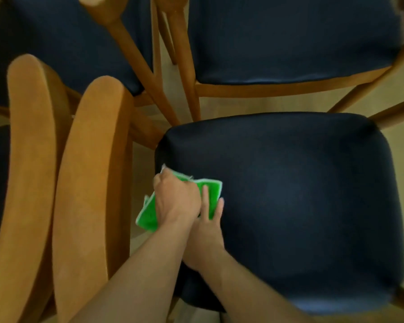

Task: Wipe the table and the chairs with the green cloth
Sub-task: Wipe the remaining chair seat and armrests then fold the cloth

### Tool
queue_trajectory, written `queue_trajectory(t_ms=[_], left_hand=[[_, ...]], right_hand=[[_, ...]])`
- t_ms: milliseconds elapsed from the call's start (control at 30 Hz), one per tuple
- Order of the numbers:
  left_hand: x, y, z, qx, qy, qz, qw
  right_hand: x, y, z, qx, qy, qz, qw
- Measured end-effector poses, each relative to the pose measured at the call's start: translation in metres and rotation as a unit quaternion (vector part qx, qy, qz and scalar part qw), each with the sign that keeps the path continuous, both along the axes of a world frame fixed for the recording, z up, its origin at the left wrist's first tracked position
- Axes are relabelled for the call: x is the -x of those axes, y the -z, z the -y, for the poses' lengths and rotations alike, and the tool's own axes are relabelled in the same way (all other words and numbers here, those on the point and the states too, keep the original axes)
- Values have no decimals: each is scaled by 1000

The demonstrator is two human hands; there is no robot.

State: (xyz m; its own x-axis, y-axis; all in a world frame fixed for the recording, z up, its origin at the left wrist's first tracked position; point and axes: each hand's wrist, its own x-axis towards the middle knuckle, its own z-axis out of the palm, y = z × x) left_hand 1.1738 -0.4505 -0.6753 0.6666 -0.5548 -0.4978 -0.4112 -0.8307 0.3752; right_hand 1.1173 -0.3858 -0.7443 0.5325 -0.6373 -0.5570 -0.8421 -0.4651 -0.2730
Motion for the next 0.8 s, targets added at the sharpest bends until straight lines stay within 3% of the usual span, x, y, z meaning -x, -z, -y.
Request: queue_trajectory(t_ms=[67,133,233,333,367,433,533,600,700,800], left_hand=[[2,-3,-9,-40,3,-17,999],[3,-6,-18,-51,17,-20,998],[6,-4,-30,-51,54,-24,997],[6,-2,-38,-72,85,-38,993],[5,-2,-41,-81,91,-42,992],[6,-4,-49,-92,90,-62,990],[15,-11,-66,-93,95,-94,987],[22,-19,-76,-105,114,-107,982],[37,-36,-83,-148,169,-140,964],[61,-59,-82,-160,239,-200,937]], right_hand=[[15,0,-20,-30,-77,3,997],[46,3,-16,-5,-76,6,997],[108,11,25,101,87,-42,990],[152,5,72,72,300,-84,948],[151,2,72,67,340,-87,934],[129,-5,47,78,326,-104,936],[85,-21,-33,-19,212,-41,976],[79,-37,-63,-129,176,3,976],[103,-74,-63,-274,326,98,900],[137,-128,-54,-245,403,180,863]])
